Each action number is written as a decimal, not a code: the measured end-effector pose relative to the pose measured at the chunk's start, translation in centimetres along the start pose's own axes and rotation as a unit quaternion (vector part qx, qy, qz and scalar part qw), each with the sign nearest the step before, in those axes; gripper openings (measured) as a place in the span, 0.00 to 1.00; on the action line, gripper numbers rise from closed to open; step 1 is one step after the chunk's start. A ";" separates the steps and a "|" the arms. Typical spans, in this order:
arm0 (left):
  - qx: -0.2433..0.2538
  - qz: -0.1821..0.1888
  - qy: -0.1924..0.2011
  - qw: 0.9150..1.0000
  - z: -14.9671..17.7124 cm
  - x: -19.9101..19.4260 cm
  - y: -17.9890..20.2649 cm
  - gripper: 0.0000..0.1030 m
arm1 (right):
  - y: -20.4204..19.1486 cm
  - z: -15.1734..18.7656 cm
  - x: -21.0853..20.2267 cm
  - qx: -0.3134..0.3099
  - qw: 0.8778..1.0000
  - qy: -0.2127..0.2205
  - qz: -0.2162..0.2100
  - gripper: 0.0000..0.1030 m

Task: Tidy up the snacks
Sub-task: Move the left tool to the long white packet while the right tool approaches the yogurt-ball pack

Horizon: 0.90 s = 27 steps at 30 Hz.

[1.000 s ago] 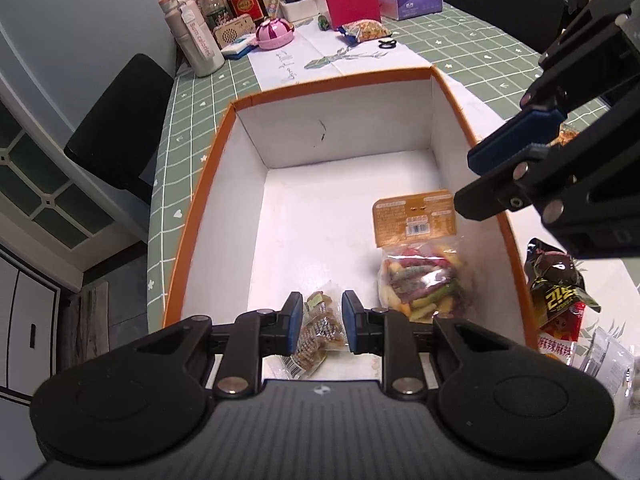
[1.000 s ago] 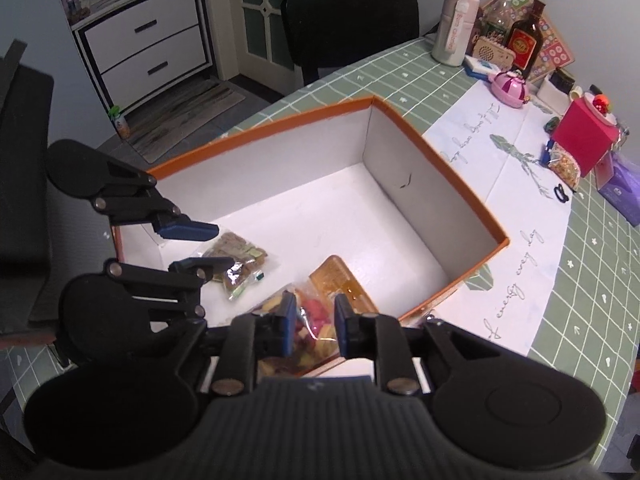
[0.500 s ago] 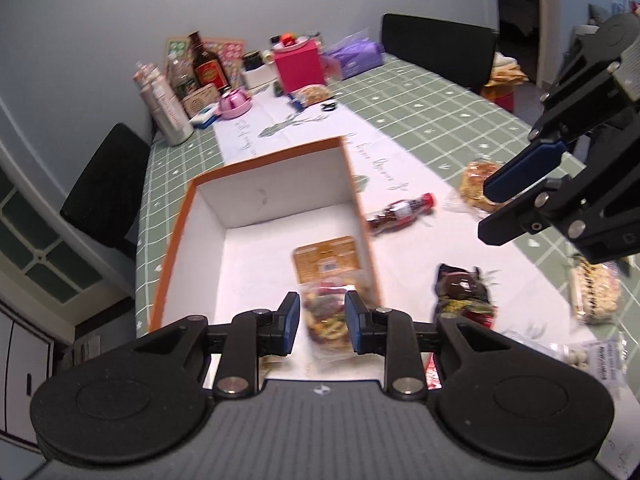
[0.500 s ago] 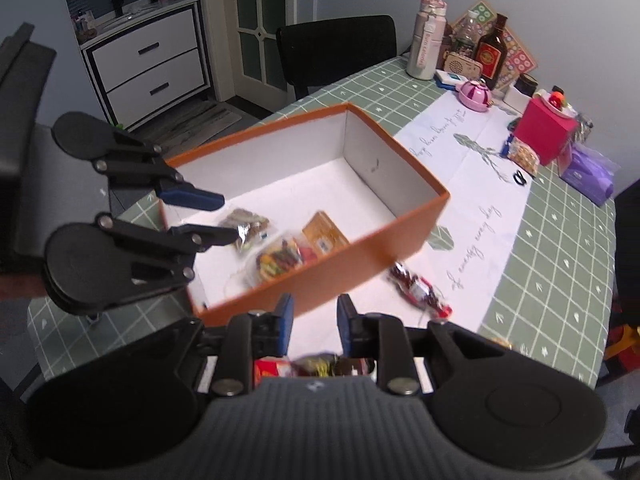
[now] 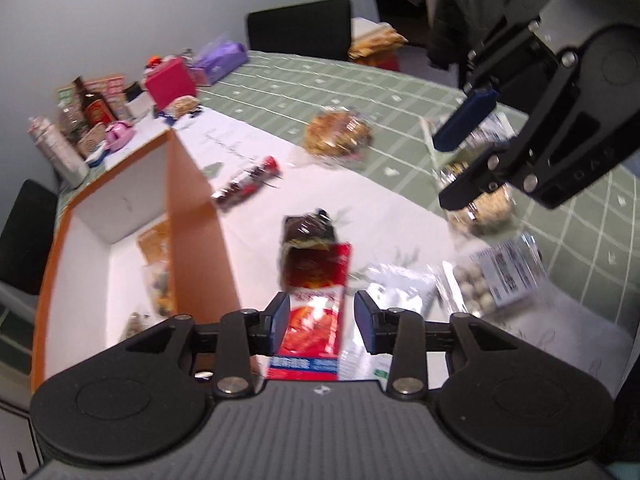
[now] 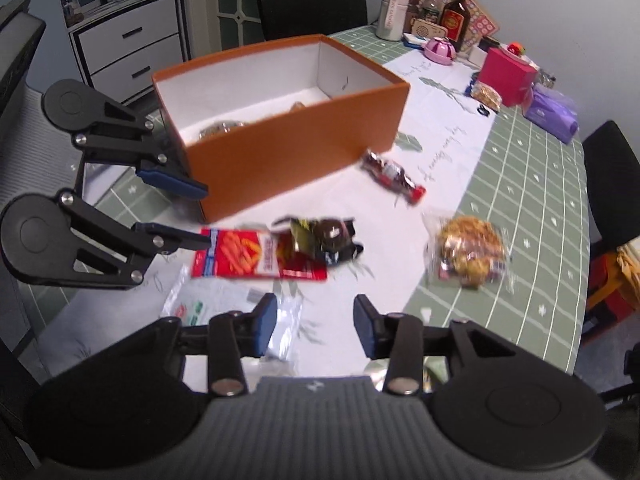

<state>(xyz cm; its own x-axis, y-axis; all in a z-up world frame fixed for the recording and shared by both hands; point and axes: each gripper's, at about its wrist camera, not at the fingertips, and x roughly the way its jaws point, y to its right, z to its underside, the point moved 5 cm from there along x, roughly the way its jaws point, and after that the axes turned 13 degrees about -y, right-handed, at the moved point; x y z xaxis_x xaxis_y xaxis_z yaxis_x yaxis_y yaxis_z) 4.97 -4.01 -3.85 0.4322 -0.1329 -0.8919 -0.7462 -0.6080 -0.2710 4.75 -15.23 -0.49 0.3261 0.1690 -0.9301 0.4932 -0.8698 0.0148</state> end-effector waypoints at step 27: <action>0.089 0.020 -0.034 0.995 2.0 5.9 5.0 0.54 | -2.3 6.7 6.1 -0.057 0.997 -0.051 -0.020 0.58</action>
<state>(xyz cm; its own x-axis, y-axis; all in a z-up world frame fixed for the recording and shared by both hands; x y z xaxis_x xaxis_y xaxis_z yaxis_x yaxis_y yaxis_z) 2.77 -6.27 -11.24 0.3698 -0.0979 -0.9240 -0.8424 -0.4549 -0.2889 0.13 -15.29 -8.63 0.2231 0.1491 -0.9633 0.5941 -0.8043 0.0131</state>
